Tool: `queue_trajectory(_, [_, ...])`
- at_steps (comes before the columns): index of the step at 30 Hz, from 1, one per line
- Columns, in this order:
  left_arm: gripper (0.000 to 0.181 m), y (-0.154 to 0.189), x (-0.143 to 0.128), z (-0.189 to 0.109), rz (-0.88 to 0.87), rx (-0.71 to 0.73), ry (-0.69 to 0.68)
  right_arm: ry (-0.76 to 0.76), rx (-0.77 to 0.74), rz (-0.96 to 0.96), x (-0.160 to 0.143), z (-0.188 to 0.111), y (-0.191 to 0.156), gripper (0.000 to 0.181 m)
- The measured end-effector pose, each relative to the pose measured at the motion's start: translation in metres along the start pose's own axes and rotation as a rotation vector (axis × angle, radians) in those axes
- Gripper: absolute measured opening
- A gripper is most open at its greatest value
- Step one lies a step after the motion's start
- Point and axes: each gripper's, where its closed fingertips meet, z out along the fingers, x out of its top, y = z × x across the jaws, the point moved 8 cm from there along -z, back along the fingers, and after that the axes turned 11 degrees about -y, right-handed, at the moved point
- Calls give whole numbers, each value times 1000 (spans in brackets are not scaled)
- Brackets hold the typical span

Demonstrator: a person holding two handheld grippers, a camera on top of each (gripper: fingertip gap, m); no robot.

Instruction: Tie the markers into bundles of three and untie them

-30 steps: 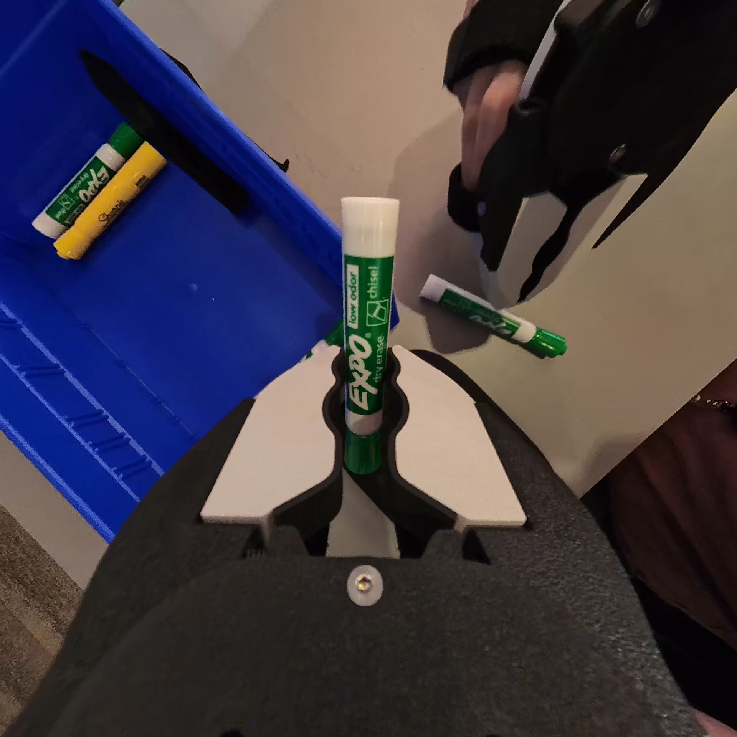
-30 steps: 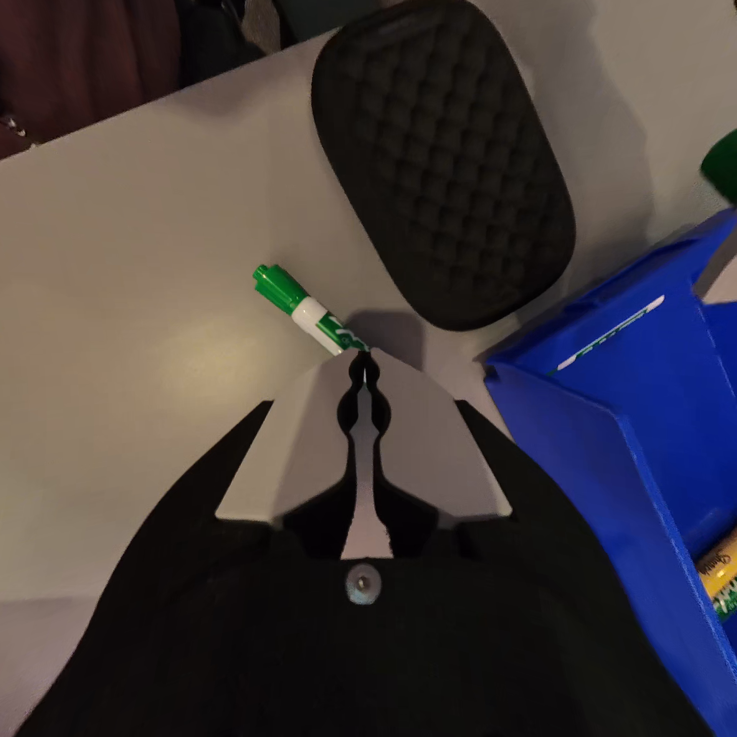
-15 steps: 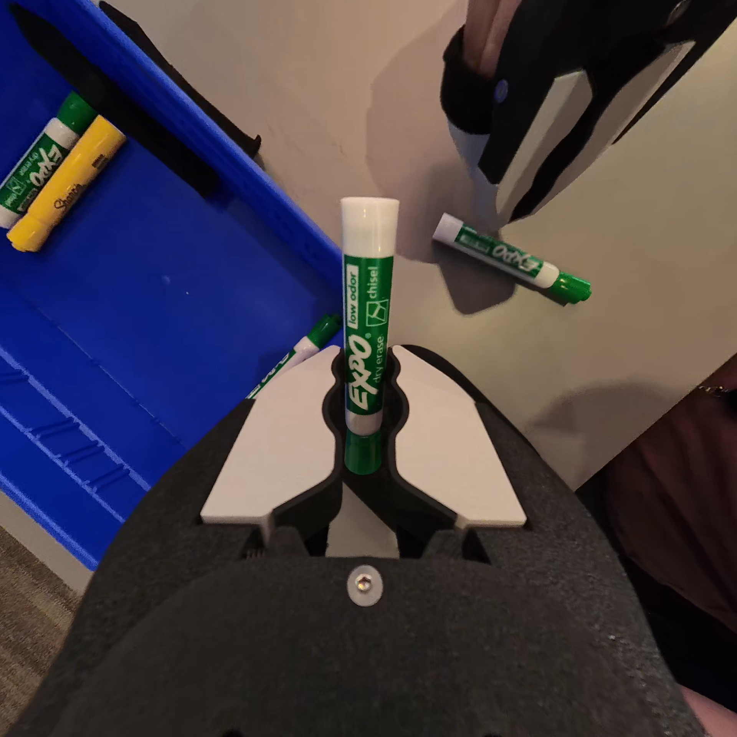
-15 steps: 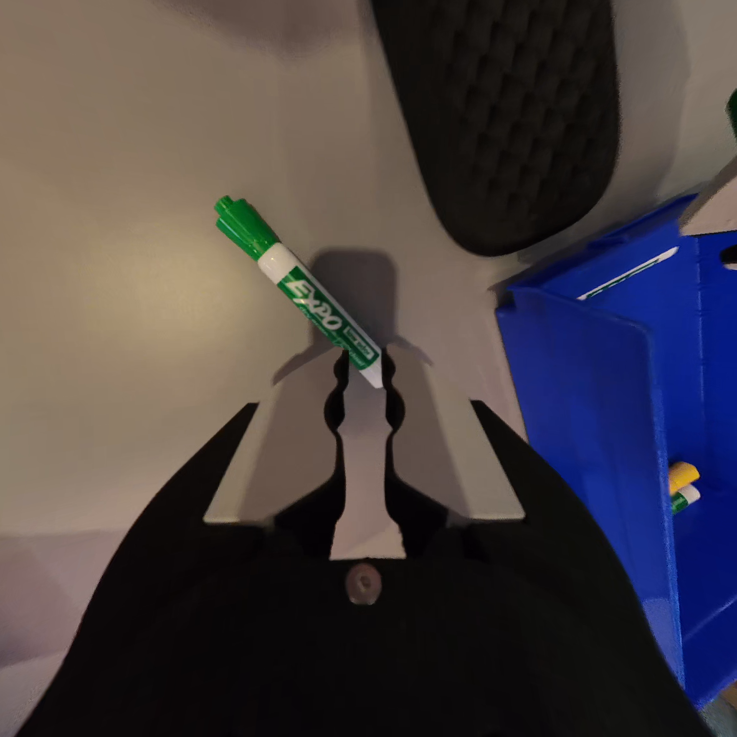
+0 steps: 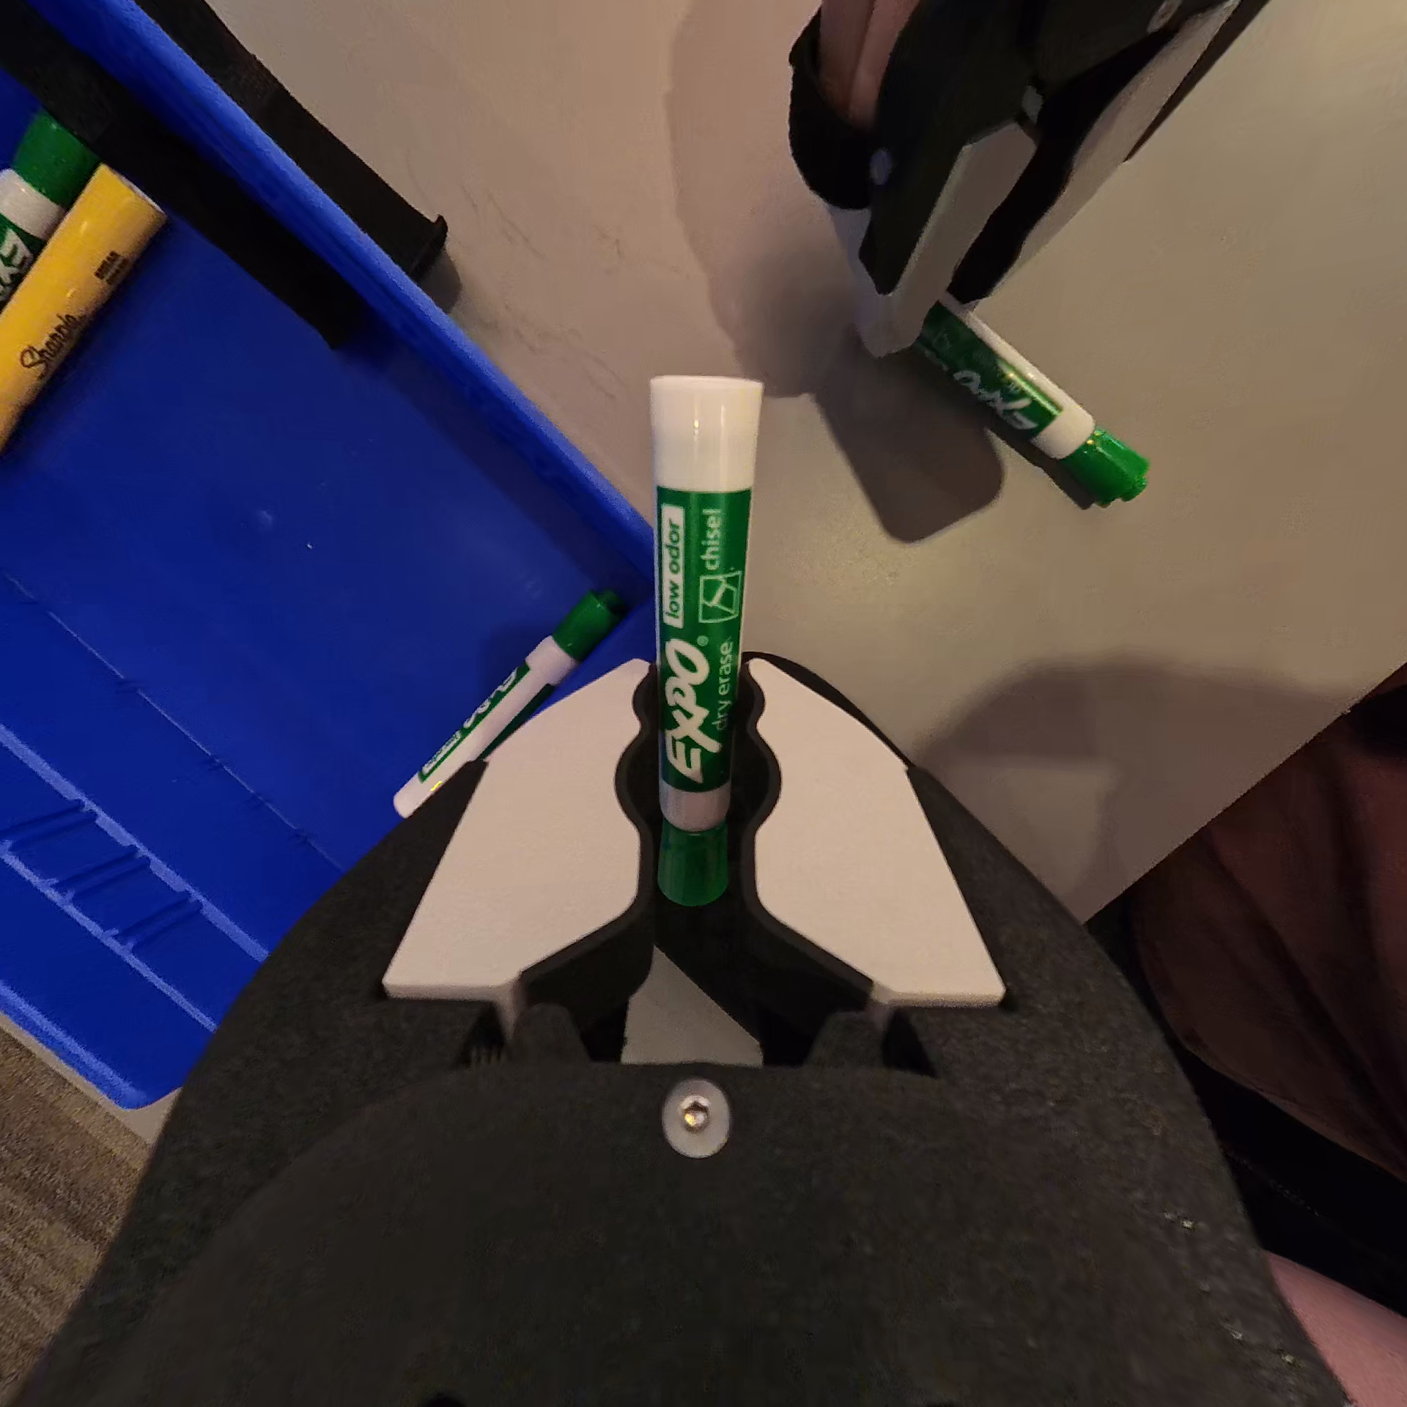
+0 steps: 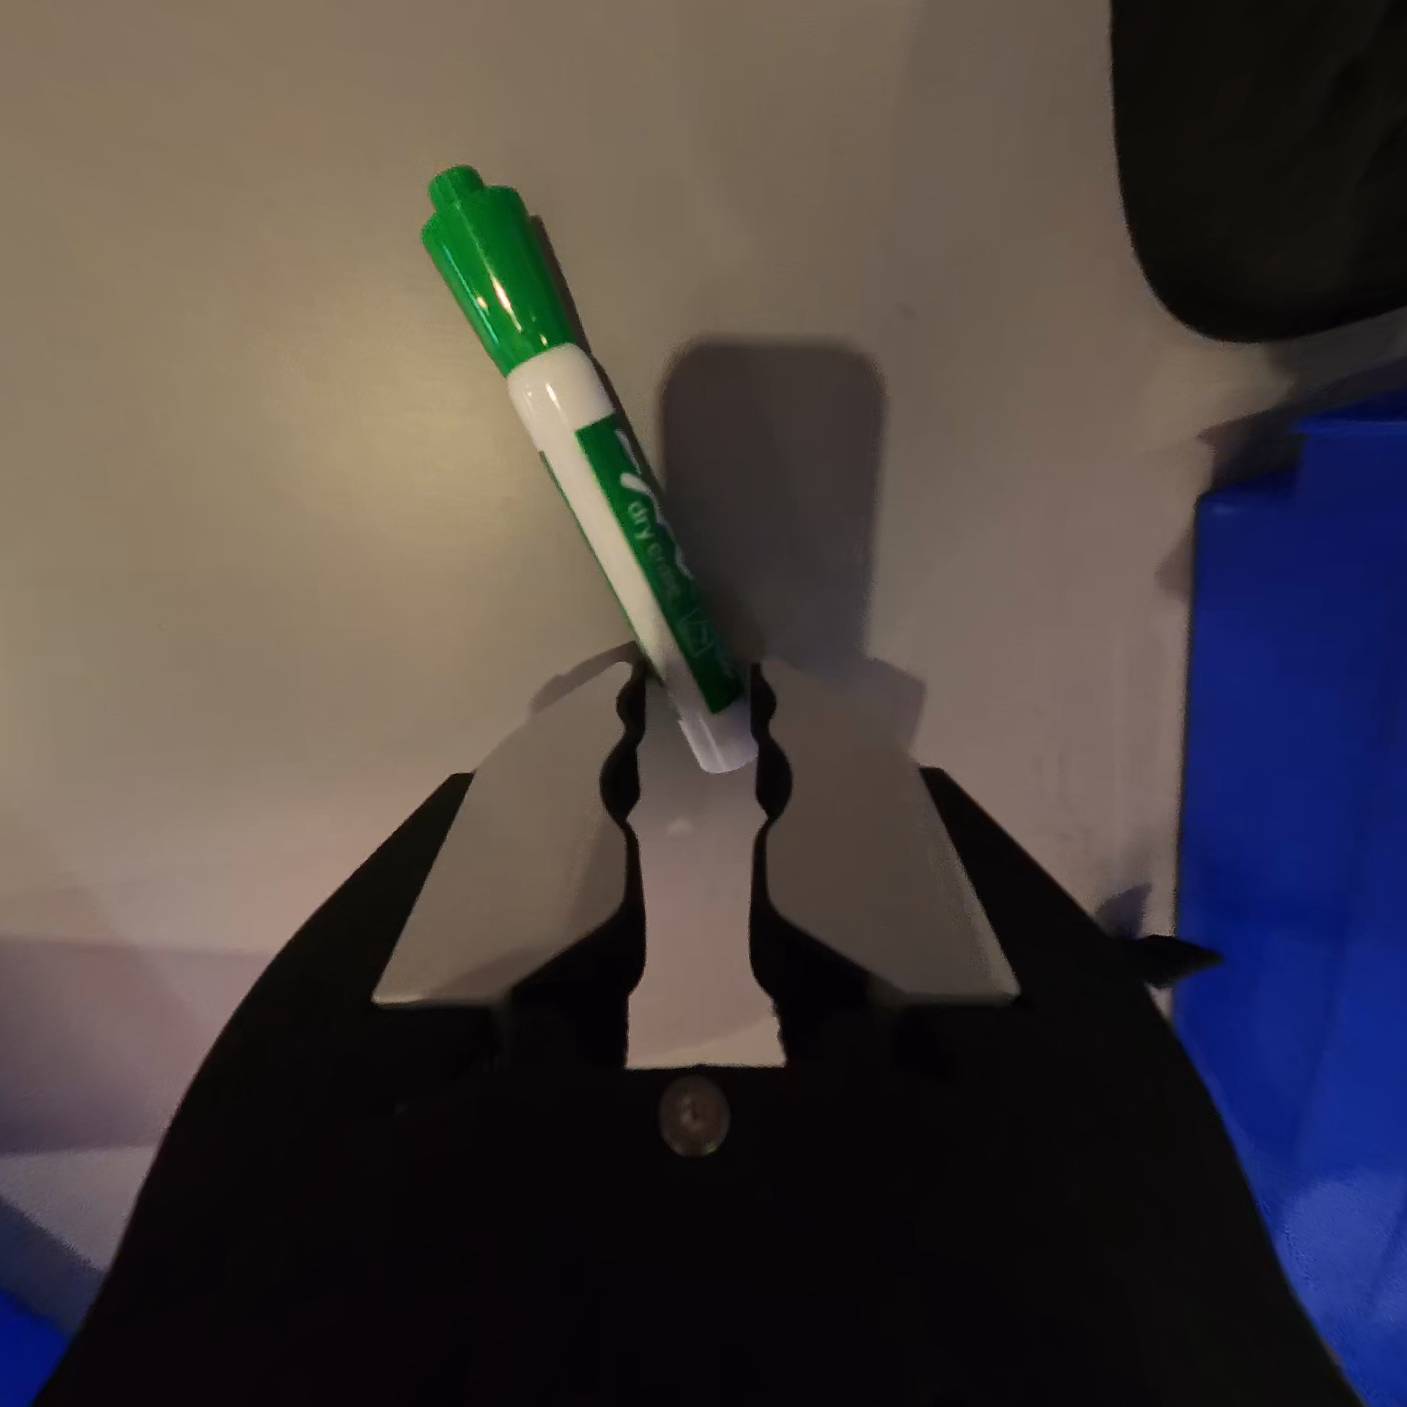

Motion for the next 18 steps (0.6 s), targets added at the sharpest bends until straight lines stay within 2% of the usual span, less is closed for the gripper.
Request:
queue_trajectory(4, [19,3,3,-2,8,5,-9,1,59,91,-7,1,-1,23])
queue_trajectory(8, [19,8,13,-10,51,7,-3,91,94,288,-16,2,-9,21])
queue_trajectory(11, [19,10,27,-15,87,12,13,153,121,470,-21,2,-17,21])
queue_trajectory(14, [19,10,43,-19,136,11,18,108,123,558,-23,0,-27,20])
queue_trajectory(18, [19,9,68,-17,199,13,10,121,80,692,-30,-21,-41,20])
